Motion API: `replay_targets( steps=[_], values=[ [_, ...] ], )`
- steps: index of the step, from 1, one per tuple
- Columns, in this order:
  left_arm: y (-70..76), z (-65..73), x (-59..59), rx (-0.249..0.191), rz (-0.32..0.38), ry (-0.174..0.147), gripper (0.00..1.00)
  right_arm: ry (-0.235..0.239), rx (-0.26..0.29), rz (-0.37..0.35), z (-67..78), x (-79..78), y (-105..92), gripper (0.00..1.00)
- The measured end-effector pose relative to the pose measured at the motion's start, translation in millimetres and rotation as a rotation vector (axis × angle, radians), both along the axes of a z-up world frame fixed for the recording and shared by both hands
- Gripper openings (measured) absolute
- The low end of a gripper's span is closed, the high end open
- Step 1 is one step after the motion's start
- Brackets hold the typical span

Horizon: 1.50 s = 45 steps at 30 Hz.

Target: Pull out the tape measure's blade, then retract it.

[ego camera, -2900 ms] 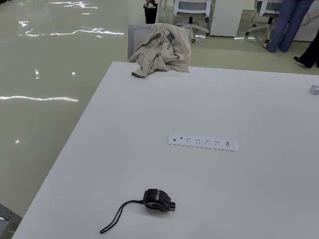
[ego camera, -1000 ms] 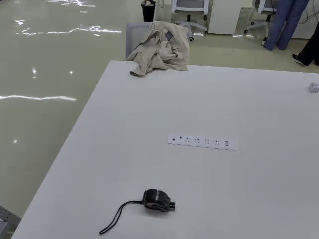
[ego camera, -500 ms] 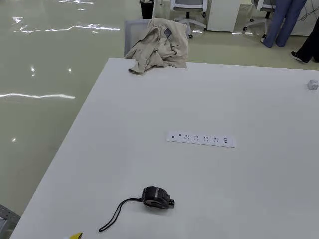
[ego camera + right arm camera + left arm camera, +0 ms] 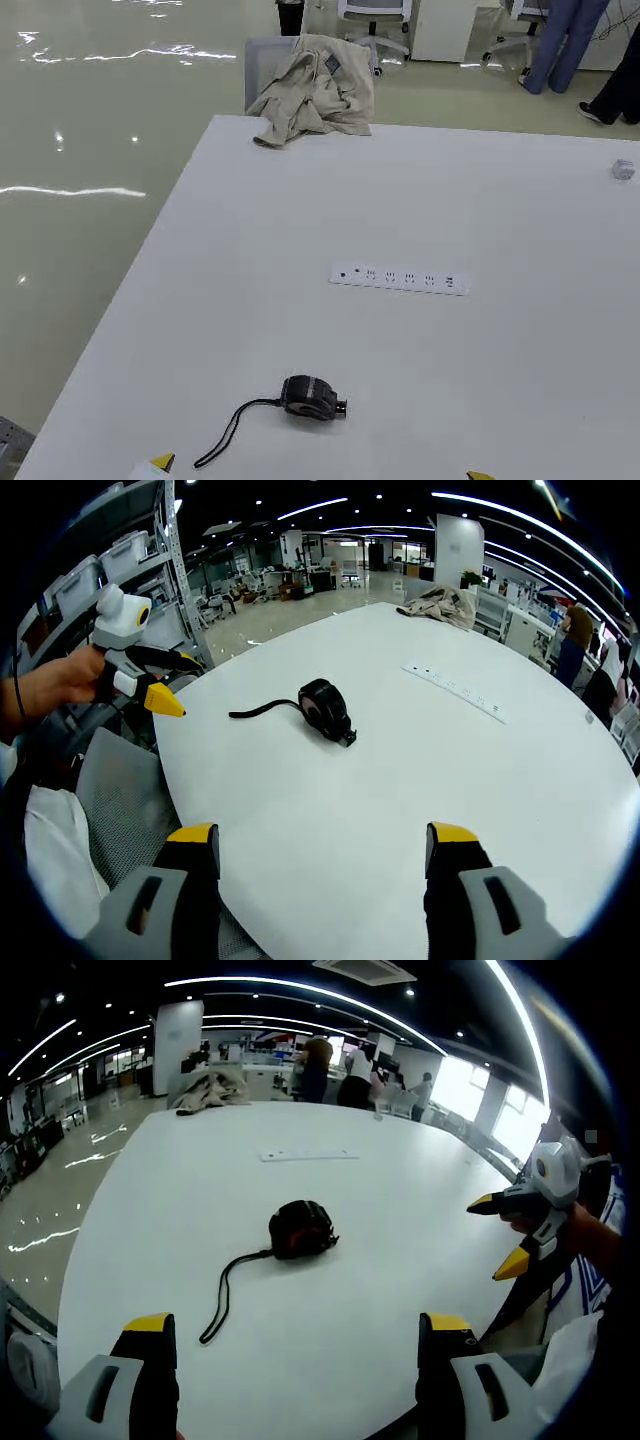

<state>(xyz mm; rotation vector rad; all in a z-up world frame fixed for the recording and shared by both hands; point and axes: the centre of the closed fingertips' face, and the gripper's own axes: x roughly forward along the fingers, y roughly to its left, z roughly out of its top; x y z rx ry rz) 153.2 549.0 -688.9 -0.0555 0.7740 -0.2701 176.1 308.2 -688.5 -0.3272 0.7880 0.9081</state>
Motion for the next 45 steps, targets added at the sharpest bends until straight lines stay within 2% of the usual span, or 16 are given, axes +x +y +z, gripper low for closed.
replay_targets(
  steps=[18, 20, 32, 35, 45],
  values=[
    [-8.7, -11.5, 17.3, 0.032, -0.105, 0.003, 0.97, -0.008, -0.033, 0.057, -17.2, 13.8, 6.1, 0.84],
    [-7.5, -13.3, 18.6, 0.051, -0.12, 0.009, 0.96, -0.006, -0.033, 0.063, -19.1, 15.4, 7.7, 0.83],
    [-4.6, -21.4, 34.8, 0.075, -0.206, 0.01, 0.94, -0.013, -0.059, 0.13, -31.4, 26.7, 18.0, 0.79],
    [-2.3, -24.9, 38.7, 0.097, -0.225, 0.017, 0.93, -0.011, -0.075, 0.144, -36.2, 30.3, 18.2, 0.78],
    [-8.9, -31.6, 48.5, 0.1, -0.294, 0.029, 0.91, -0.008, -0.097, 0.185, -45.6, 40.4, 22.5, 0.78]
  ],
)
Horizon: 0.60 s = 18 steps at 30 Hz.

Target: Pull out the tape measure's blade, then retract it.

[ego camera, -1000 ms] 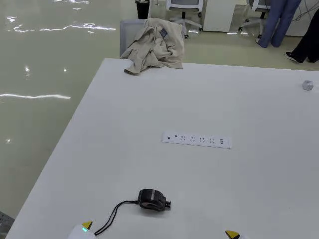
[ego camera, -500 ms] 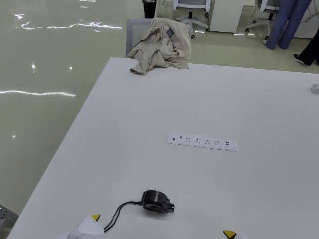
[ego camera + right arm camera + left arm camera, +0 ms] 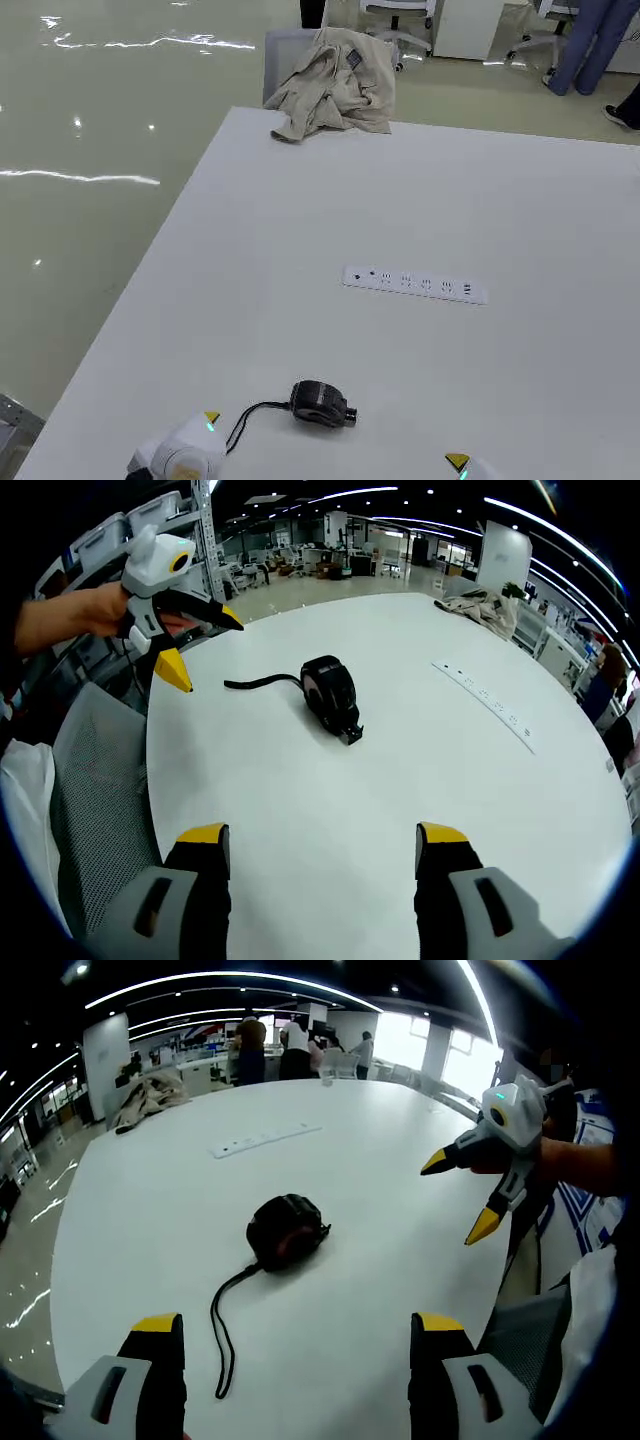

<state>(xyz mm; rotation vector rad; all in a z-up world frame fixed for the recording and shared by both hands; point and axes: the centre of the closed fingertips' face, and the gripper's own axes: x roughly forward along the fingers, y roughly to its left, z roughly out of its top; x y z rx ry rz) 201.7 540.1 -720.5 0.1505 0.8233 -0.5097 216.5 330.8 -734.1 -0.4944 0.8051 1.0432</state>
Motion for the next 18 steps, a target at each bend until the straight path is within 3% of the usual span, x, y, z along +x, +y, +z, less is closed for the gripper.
replay_targets(
  steps=[6, 18],
  values=[
    [-7.1, -2.0, 5.3, -0.008, -0.041, -0.002, 0.91, -0.007, -0.017, 0.027, -4.1, 6.3, 2.3, 0.77],
    [-7.3, -4.5, 17.3, 0.024, -0.123, -0.015, 0.89, -0.029, -0.034, 0.102, -9.4, 18.3, 7.7, 0.76]
  ],
)
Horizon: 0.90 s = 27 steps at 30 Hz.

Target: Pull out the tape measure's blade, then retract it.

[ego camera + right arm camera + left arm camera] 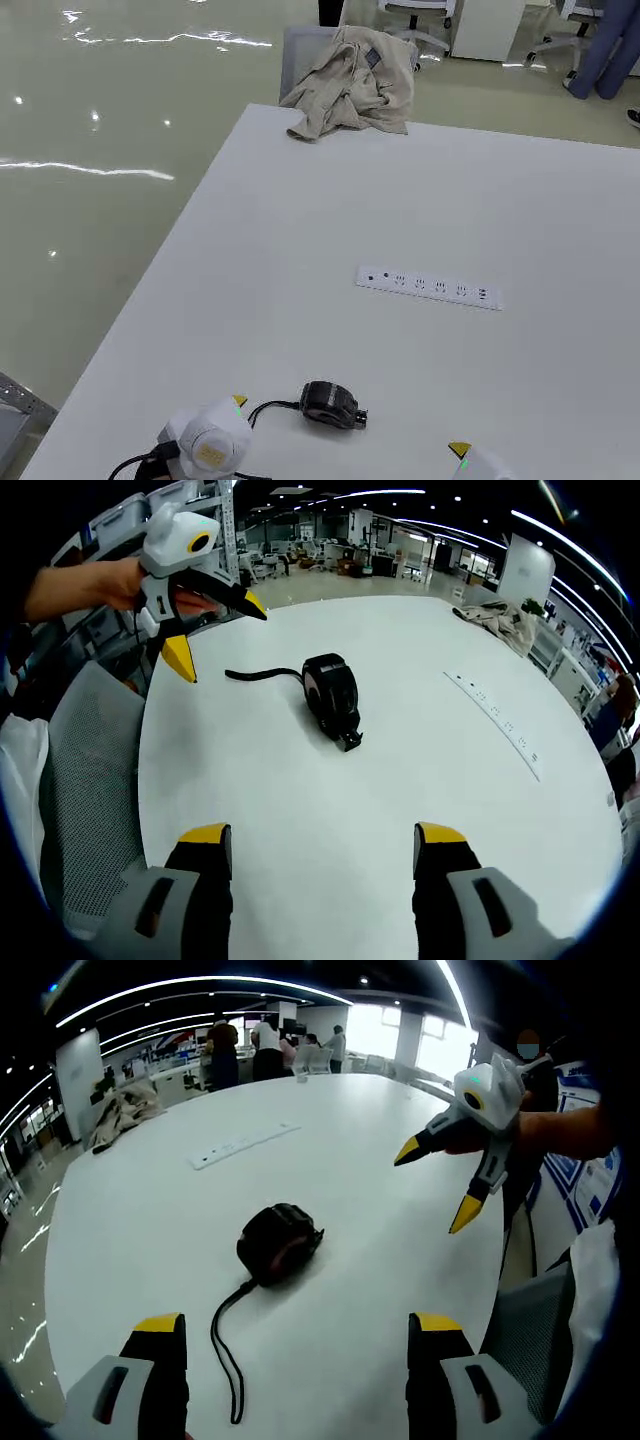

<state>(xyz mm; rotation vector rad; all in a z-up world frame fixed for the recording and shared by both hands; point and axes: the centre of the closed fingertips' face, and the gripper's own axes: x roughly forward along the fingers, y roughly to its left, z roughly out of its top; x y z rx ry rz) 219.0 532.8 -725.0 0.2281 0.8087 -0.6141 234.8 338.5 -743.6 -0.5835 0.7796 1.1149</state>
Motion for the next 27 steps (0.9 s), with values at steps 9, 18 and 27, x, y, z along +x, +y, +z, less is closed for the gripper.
replay_targets(
  steps=[9, 18, 27],
  values=[
    [-1.0, -0.5, 8.1, 0.001, -0.05, -0.001, 0.86, 0.002, -0.003, 0.035, -6.6, 5.6, 8.2, 0.75],
    [-3.9, -3.1, 14.2, 0.019, -0.103, 0.0, 0.86, -0.032, 0.024, 0.105, -6.2, 11.5, 20.5, 0.72],
    [-8.9, -9.4, 22.3, 0.042, -0.175, -0.014, 0.84, -0.005, 0.015, 0.145, -16.2, 13.1, 28.0, 0.71]
  ],
)
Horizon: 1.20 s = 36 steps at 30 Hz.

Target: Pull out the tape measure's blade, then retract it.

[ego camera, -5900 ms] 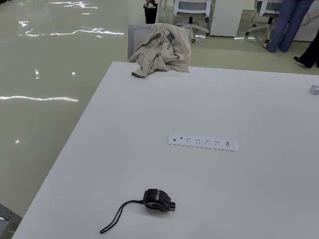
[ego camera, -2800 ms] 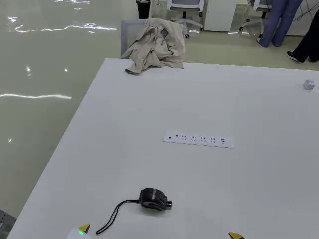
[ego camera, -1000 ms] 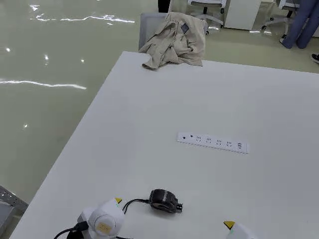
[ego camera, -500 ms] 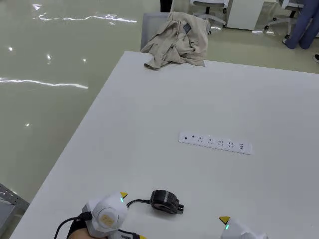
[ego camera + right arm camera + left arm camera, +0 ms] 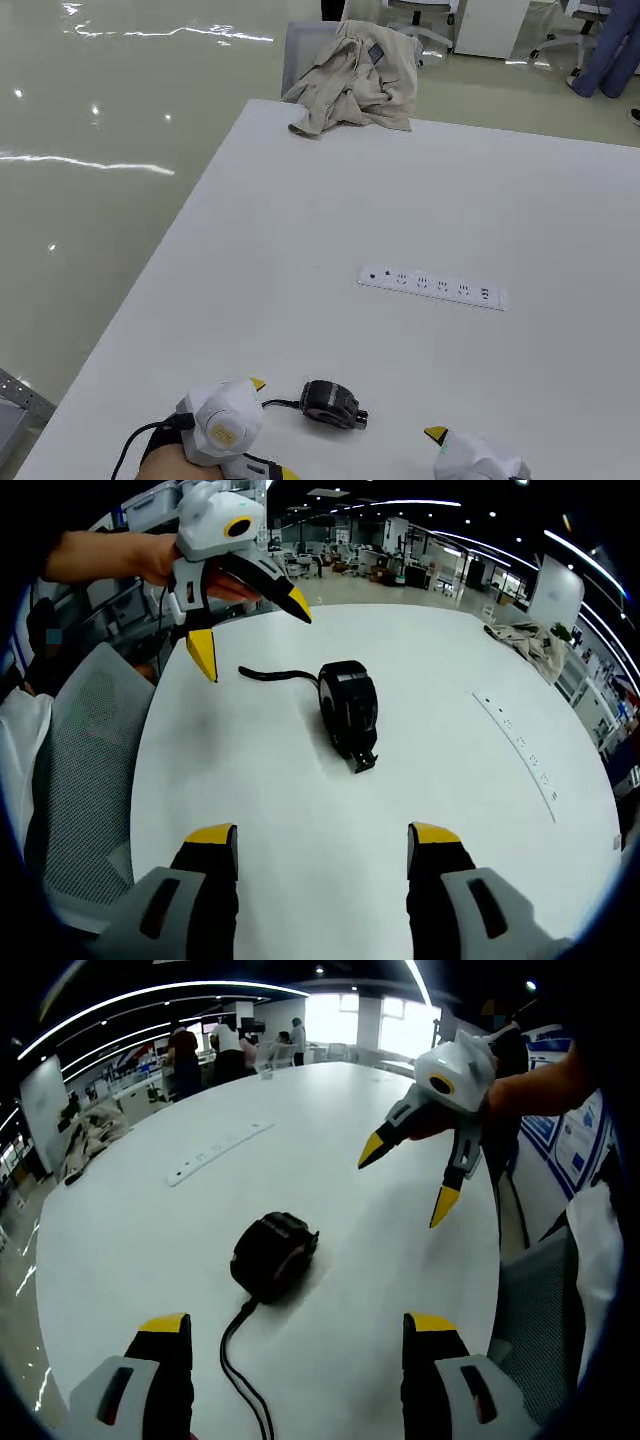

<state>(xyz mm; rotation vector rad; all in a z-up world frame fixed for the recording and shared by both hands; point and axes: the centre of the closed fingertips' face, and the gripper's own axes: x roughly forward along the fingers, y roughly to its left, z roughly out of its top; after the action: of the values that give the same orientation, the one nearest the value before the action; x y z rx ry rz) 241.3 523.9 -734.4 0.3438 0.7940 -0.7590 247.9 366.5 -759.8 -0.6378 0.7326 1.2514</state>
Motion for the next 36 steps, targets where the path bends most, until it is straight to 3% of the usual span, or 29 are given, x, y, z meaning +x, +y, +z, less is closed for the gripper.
replay_targets(
  steps=[19, 23, 36],
  values=[
    [-9.2, -8.6, 16.7, 0.017, -0.128, -0.008, 0.82, 0.001, -0.035, 0.081, -14.7, 13.2, 7.6, 0.66],
    [-12.2, -10.0, 21.3, 0.025, -0.165, -0.025, 0.8, -0.003, -0.043, 0.1, -19.0, 18.5, 10.3, 0.65],
    [-15.6, -19.4, 36.9, 0.063, -0.247, -0.018, 0.79, 0.011, -0.061, 0.15, -31.4, 28.5, 20.3, 0.62]
  ],
)
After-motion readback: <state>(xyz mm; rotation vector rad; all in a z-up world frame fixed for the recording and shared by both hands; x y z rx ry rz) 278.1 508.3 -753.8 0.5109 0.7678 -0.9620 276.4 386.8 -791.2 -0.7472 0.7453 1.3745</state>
